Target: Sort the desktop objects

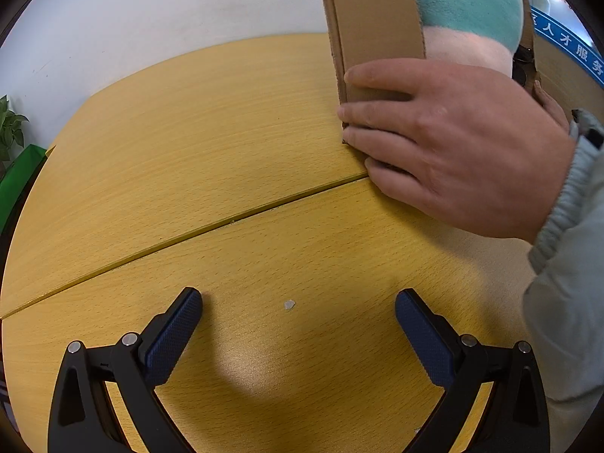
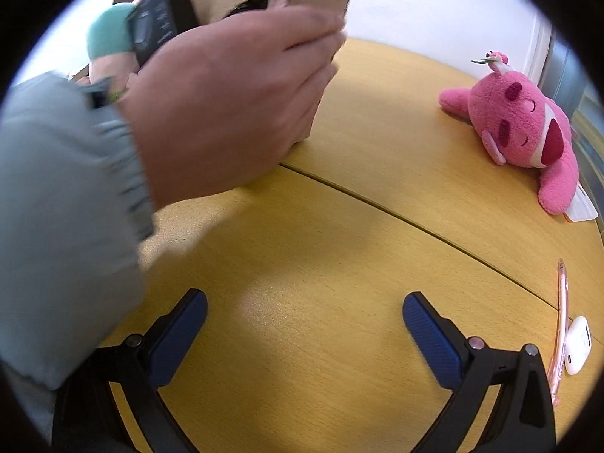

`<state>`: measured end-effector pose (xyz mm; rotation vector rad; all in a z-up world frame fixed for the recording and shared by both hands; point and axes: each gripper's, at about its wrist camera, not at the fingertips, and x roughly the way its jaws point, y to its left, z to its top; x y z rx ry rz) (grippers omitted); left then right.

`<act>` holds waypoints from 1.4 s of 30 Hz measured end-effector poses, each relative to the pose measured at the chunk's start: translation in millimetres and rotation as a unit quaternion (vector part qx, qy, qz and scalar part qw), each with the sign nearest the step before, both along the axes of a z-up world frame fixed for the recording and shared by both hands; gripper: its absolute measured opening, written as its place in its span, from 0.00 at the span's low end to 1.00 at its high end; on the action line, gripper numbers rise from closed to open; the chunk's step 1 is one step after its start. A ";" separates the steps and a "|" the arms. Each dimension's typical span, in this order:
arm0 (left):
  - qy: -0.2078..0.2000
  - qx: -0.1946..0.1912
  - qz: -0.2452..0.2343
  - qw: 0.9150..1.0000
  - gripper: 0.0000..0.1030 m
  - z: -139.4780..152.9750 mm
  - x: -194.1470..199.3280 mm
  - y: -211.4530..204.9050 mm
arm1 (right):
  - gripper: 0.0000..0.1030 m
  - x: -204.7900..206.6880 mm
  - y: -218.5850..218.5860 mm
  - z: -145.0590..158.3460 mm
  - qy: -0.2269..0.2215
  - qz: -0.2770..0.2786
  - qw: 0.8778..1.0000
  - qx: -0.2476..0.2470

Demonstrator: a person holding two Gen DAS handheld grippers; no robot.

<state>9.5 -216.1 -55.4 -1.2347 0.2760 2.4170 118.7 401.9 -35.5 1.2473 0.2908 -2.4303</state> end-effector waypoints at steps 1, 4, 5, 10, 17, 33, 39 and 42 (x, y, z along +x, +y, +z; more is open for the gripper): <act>0.000 0.000 0.000 1.000 1.00 0.0 0.0 0.0 | 1.00 -0.1 0.4 0.1 0.000 0.000 1.000 0.000; 0.000 0.000 0.000 1.000 1.00 0.3 -0.2 -0.2 | 1.00 0.0 0.8 -0.1 0.000 0.000 1.000 0.000; 0.000 0.000 0.000 1.000 1.00 0.0 0.1 0.1 | 1.00 0.1 0.9 0.0 0.000 0.000 1.000 0.000; 0.000 0.000 0.000 1.000 1.00 0.0 0.1 0.3 | 1.00 0.1 0.7 -0.2 0.000 0.000 1.000 0.000; 0.000 0.000 0.000 1.000 1.00 1.5 -0.7 -0.7 | 1.00 0.4 1.5 0.5 0.000 0.000 1.000 0.000; 0.000 0.000 0.000 1.000 1.00 10.0 -1.9 -6.6 | 1.00 -1.8 -3.3 0.8 0.001 0.000 1.000 0.001; 0.001 0.000 0.000 1.000 1.00 9.9 -1.0 -6.0 | 1.00 -1.6 -3.7 0.3 0.001 0.000 1.000 0.002; 0.001 0.000 0.000 1.000 1.00 9.9 -1.0 -5.8 | 1.00 -1.2 -3.4 0.1 0.001 0.000 1.000 0.002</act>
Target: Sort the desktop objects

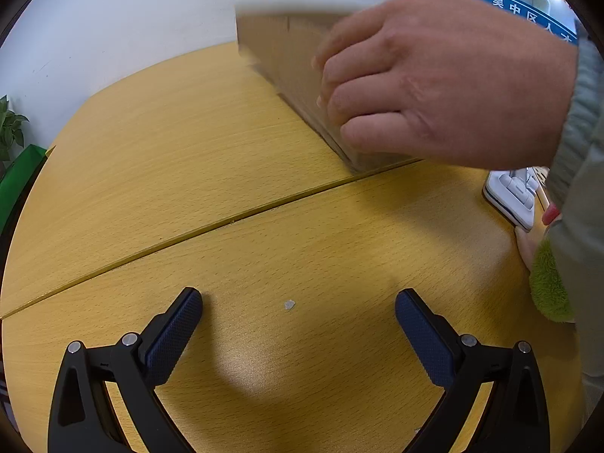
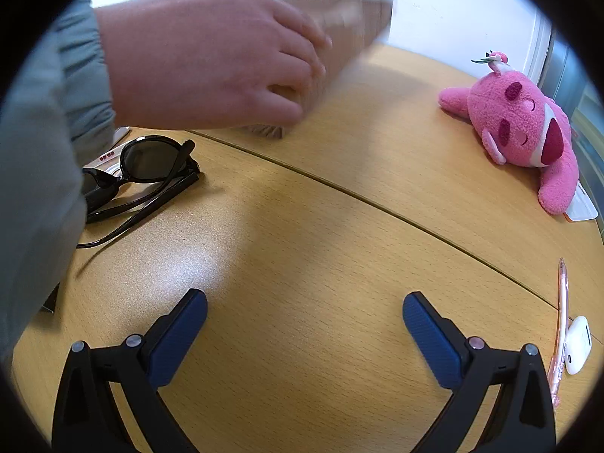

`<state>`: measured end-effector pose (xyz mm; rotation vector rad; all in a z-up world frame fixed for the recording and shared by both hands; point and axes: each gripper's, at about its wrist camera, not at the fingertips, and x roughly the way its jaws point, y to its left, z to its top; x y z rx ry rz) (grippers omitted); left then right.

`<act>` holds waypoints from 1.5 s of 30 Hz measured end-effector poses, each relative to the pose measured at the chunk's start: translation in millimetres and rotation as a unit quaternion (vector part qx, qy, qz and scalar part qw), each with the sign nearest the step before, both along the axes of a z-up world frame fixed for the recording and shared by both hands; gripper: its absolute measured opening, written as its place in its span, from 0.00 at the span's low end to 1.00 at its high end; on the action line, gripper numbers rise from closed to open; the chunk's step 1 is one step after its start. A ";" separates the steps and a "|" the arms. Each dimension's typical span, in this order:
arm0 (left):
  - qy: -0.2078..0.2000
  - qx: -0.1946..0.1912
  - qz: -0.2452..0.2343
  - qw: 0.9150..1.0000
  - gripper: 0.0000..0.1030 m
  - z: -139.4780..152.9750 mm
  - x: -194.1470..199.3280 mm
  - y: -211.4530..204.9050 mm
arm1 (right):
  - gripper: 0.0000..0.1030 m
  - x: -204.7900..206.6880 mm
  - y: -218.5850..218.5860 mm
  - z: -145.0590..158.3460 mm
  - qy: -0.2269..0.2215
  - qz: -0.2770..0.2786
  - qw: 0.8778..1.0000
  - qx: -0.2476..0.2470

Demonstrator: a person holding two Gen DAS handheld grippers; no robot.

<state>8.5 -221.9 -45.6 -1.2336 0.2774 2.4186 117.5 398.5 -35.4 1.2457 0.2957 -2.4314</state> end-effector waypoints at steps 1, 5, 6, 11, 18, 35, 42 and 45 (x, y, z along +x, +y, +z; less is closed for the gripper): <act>0.000 0.000 0.000 1.000 1.00 0.1 0.2 0.1 | 1.00 0.1 0.0 0.0 0.000 0.000 1.000 0.000; 0.000 0.000 0.000 1.000 1.00 0.2 0.4 0.4 | 1.00 -0.3 -0.1 -0.2 0.000 0.000 1.000 0.000; 0.000 0.000 0.000 1.000 1.00 0.0 0.3 0.6 | 1.00 0.1 -0.2 -0.1 0.000 0.000 1.000 0.000; 0.000 0.000 0.000 1.000 1.00 0.0 0.8 0.8 | 1.00 0.2 -0.1 -0.2 0.000 0.000 1.000 0.000; 0.000 0.000 0.000 1.000 1.00 -0.3 1.1 1.1 | 1.00 0.3 -0.3 -0.2 0.000 0.001 1.000 0.000; -0.001 0.001 -0.072 0.997 1.00 5.5 -14.6 -7.0 | 1.00 -12.3 -9.6 -0.9 0.000 -0.065 0.998 -0.001; 0.001 0.001 -0.070 0.998 1.00 3.5 -13.0 -9.3 | 0.98 36.1 -44.3 13.1 -0.033 -0.214 0.976 0.013; 0.003 0.001 -0.029 1.000 1.00 -4.9 -6.2 6.5 | 0.98 78.8 -75.1 41.9 0.020 -0.250 0.968 0.020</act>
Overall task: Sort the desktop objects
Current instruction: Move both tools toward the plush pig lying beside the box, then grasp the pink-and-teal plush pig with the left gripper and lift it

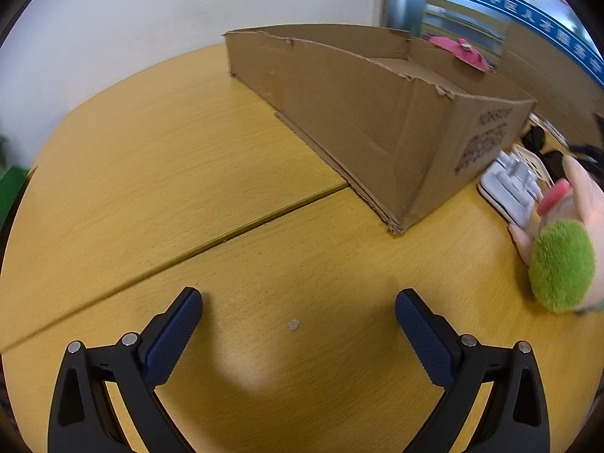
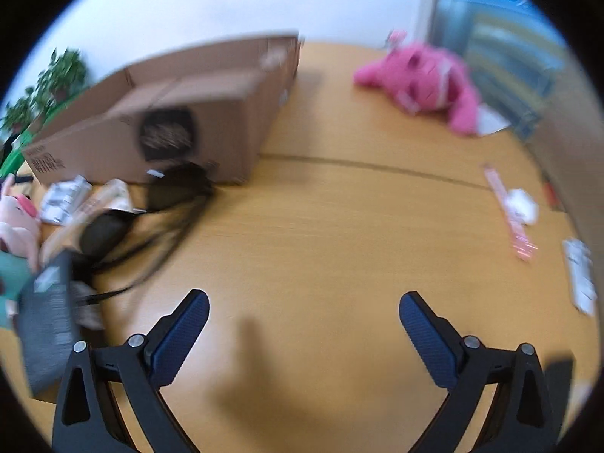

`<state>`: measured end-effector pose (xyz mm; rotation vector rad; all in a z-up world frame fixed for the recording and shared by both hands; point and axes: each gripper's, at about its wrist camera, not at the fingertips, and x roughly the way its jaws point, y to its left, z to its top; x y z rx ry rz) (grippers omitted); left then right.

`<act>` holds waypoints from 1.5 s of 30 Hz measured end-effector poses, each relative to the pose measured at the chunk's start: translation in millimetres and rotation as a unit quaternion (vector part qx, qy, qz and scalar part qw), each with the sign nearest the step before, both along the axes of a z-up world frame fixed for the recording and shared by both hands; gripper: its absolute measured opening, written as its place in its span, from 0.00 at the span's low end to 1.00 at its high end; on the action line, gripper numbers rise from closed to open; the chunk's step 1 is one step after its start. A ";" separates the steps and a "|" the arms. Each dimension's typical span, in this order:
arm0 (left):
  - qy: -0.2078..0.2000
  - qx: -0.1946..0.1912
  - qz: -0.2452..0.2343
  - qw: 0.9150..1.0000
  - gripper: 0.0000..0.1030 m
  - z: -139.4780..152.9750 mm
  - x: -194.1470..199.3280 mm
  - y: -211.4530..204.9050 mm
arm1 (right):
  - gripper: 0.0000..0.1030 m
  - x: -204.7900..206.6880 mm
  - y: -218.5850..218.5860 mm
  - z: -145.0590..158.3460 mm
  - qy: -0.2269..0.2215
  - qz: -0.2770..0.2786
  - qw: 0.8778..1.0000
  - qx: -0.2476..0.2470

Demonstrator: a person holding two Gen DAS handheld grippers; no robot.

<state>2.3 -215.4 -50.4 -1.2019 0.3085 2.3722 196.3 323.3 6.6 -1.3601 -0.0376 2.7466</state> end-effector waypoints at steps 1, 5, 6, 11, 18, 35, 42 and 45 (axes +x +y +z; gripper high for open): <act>0.000 0.001 0.020 1.000 1.00 0.2 2.4 0.6 | 0.98 12.5 -12.0 12.9 0.018 -0.009 1.000 -0.001; 0.000 0.003 0.080 0.997 1.00 -3.3 12.0 5.6 | 0.98 47.9 -59.3 64.1 0.098 -0.003 0.994 -0.052; 0.000 0.003 0.097 0.995 1.00 -3.7 13.0 6.8 | 0.98 53.0 -68.7 73.1 0.111 0.002 0.992 -0.067; -0.035 -0.008 0.222 0.974 1.00 -2.7 31.5 18.9 | 0.98 47.8 -102.5 95.8 0.117 0.033 0.990 -0.070; -0.017 -0.037 0.266 0.963 0.99 15.5 94.8 66.7 | 0.98 53.7 -128.6 101.3 0.101 0.098 0.986 -0.086; -0.029 0.201 0.254 0.946 0.99 118.5 181.5 166.0 | 0.98 47.1 -150.3 81.8 0.058 0.210 0.967 -0.130; -0.094 0.209 0.220 0.948 0.99 101.4 153.9 175.3 | 0.98 41.3 -157.6 71.7 0.050 0.175 0.975 -0.128; -0.112 0.198 0.201 0.953 0.99 95.3 145.6 175.4 | 0.98 37.4 -162.0 63.3 0.040 0.147 0.977 -0.147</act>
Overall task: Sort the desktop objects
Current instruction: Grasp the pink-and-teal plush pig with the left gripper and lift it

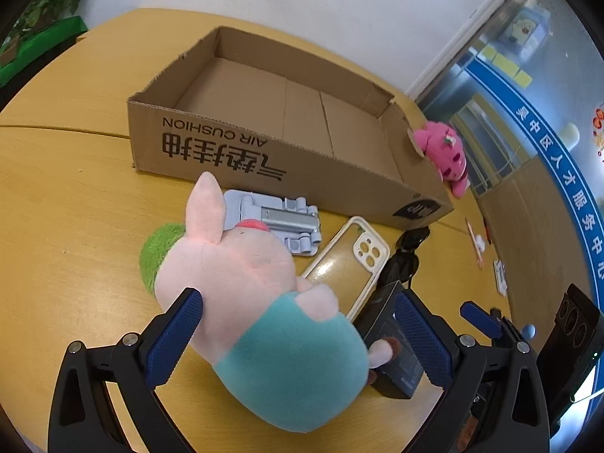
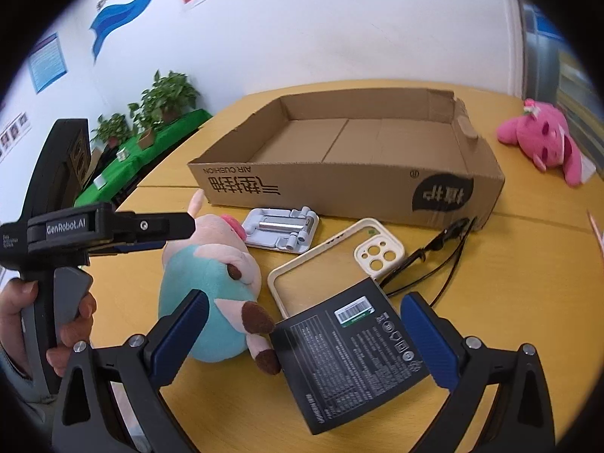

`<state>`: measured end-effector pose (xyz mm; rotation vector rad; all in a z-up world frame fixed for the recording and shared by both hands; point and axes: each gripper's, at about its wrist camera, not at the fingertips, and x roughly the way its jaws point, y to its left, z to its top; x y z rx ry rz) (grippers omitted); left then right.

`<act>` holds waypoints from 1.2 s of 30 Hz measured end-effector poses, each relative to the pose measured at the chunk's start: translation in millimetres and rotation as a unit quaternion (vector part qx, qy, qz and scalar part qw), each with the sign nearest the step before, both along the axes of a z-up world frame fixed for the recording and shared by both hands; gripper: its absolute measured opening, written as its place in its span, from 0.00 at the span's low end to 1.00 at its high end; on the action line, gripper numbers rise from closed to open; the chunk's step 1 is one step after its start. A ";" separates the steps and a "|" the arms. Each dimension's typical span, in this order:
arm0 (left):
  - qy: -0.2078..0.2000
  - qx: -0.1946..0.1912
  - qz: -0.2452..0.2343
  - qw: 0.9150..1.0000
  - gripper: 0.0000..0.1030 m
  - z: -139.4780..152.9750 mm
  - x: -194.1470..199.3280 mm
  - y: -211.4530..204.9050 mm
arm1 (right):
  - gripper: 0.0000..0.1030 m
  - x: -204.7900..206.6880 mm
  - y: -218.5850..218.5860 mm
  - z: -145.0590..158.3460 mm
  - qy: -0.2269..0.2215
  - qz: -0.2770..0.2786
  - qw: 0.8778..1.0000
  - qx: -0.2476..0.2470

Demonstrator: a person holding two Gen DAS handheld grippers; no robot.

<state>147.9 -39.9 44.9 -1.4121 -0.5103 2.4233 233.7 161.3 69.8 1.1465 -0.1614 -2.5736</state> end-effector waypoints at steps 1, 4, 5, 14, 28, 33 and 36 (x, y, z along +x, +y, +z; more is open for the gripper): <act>-0.001 0.004 -0.009 1.000 0.99 -0.2 -2.6 -0.5 | 0.98 -1.8 -2.6 -1.0 -0.003 -0.005 1.000 -0.003; 0.001 0.017 -0.026 1.000 0.99 1.7 -8.1 -3.6 | 0.98 -5.4 -13.5 3.0 0.001 -0.004 1.000 0.004; 0.003 0.024 -0.028 0.999 0.99 2.5 -9.4 -5.1 | 0.98 -6.0 -16.6 4.9 0.004 -0.002 1.000 0.008; 0.024 0.028 -0.001 0.999 0.99 -3.8 0.5 -6.2 | 0.98 -13.8 -39.7 -12.6 -0.034 0.050 0.998 0.013; -0.017 0.028 0.081 0.996 0.97 -24.4 21.8 -26.5 | 0.80 -12.1 -105.9 -57.6 -0.081 0.219 0.972 0.018; -0.036 0.068 0.076 0.994 0.92 -53.6 17.6 -39.8 | 0.68 -9.6 -103.7 -65.0 -0.079 0.215 0.973 0.004; -0.021 0.061 0.058 0.996 0.83 -48.9 16.7 -32.7 | 0.63 -7.9 -104.4 -66.7 -0.079 0.207 0.975 0.007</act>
